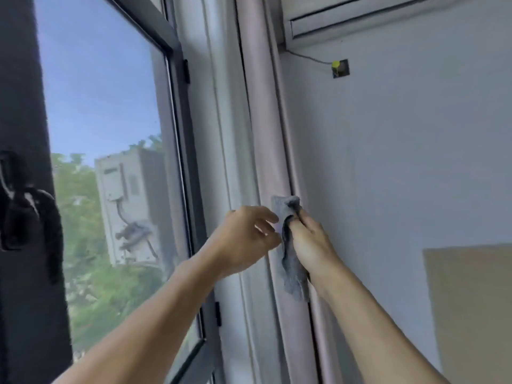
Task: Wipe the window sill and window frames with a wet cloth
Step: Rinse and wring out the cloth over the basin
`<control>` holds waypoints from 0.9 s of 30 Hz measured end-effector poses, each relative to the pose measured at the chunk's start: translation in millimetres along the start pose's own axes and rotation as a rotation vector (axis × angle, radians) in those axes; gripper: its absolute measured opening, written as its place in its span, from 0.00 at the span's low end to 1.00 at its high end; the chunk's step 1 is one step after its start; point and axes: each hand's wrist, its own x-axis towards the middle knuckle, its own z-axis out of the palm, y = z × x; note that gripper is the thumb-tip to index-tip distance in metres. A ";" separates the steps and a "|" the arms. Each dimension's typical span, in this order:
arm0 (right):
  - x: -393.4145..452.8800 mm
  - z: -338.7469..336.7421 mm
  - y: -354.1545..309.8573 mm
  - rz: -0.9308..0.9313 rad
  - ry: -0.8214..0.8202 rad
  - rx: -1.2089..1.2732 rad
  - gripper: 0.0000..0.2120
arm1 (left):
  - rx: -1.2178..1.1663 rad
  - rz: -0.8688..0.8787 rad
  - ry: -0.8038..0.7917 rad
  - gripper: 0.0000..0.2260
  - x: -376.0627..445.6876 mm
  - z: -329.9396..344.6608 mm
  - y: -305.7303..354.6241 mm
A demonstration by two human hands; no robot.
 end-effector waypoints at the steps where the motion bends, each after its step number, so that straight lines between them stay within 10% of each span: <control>1: -35.0 -32.2 11.6 0.077 0.020 -0.023 0.12 | -0.109 -0.007 -0.059 0.08 -16.9 41.7 16.2; 16: -454.2 -388.4 83.7 0.881 0.714 0.128 0.17 | -0.638 -0.356 -0.605 0.13 -267.7 464.8 268.4; 27: -649.4 -587.0 143.6 0.873 1.140 0.406 0.19 | -0.830 -0.212 -1.134 0.13 -360.3 714.6 431.5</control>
